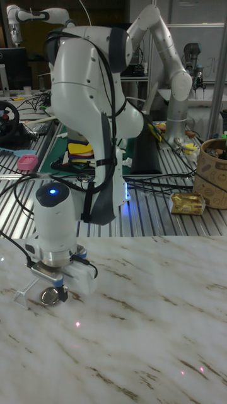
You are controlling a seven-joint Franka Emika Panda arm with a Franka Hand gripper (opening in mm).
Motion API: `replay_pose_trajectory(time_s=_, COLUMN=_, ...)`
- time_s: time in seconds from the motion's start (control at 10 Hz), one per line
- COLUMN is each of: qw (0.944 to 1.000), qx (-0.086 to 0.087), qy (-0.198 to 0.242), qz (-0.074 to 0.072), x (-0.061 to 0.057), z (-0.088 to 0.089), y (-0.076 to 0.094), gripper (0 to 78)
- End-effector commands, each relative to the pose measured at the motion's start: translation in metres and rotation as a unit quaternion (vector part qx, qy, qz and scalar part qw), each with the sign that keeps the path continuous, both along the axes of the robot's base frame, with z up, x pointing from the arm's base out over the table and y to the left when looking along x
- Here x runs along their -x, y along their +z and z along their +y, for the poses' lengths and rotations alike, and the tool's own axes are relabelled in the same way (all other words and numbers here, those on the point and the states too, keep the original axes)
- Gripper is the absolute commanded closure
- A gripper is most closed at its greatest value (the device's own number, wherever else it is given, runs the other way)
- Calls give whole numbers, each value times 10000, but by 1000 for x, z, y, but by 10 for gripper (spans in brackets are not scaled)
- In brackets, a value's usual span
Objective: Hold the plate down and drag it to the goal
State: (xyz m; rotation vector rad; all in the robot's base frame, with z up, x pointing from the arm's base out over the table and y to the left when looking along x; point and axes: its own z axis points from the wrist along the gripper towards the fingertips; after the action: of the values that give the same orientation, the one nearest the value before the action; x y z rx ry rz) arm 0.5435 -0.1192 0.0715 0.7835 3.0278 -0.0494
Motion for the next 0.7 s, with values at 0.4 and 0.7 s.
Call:
replay_pose_trajectory(time_s=0.4, qw=10000, qx=-7, qy=28, qz=-78, x=-1, z=6, y=-9, gripper=776)
replay_pose_trajectory(time_s=0.7, qw=9999, qx=68, qy=119, qz=-69, x=2, z=4, y=-10, gripper=776)
